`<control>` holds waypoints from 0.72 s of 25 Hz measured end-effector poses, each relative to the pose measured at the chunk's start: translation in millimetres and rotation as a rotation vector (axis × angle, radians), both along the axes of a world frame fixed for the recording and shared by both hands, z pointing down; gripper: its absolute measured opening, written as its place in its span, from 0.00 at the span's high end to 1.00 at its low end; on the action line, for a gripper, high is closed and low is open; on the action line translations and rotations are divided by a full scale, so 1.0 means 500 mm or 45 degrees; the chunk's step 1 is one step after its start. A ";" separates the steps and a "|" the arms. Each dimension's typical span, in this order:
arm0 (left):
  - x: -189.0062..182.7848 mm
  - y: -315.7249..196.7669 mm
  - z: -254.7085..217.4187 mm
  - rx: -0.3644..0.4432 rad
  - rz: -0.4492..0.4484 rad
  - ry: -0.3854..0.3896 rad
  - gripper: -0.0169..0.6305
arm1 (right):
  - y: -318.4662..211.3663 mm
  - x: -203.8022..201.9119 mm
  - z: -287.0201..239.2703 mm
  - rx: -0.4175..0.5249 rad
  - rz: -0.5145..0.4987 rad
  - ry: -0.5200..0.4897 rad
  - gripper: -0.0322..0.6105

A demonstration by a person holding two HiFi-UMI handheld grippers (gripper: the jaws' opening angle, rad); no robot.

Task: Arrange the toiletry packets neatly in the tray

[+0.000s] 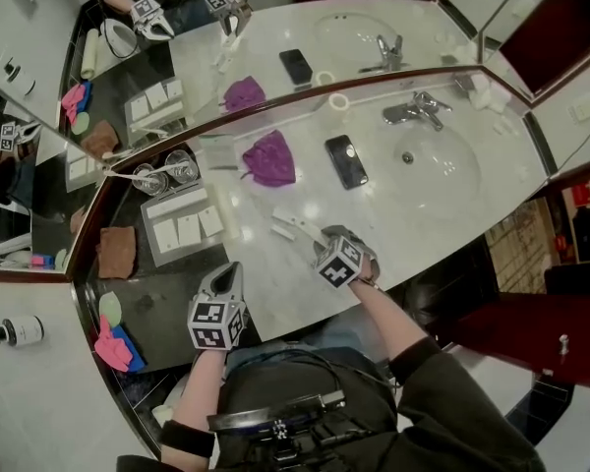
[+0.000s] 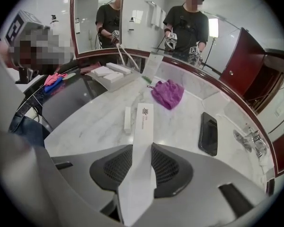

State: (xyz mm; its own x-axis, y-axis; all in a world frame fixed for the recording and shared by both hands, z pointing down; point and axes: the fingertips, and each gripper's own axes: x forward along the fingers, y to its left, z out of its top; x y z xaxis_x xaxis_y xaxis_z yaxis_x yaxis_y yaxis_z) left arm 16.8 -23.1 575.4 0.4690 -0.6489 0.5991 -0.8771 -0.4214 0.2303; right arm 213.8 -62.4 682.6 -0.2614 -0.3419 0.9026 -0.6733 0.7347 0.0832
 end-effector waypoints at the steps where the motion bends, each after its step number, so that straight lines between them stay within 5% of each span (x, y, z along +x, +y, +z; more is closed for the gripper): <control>1: -0.005 0.001 -0.005 0.006 -0.006 -0.002 0.97 | -0.004 -0.008 -0.019 0.035 0.004 -0.028 0.74; 8: -0.051 0.018 -0.027 0.027 -0.053 -0.002 0.97 | -0.003 -0.087 -0.134 0.194 0.039 -0.231 0.74; 18: -0.175 0.033 -0.058 0.070 -0.115 -0.042 0.97 | -0.004 -0.272 -0.216 0.198 0.117 -0.503 0.74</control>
State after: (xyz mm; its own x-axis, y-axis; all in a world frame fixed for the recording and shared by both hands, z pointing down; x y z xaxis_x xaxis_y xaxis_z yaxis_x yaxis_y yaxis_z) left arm -70.7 -6.5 546.4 0.3875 -0.7201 0.5756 -0.9189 -0.3513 0.1791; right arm 77.9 -64.2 574.4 -0.5390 -0.5035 0.6752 -0.7374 0.6695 -0.0894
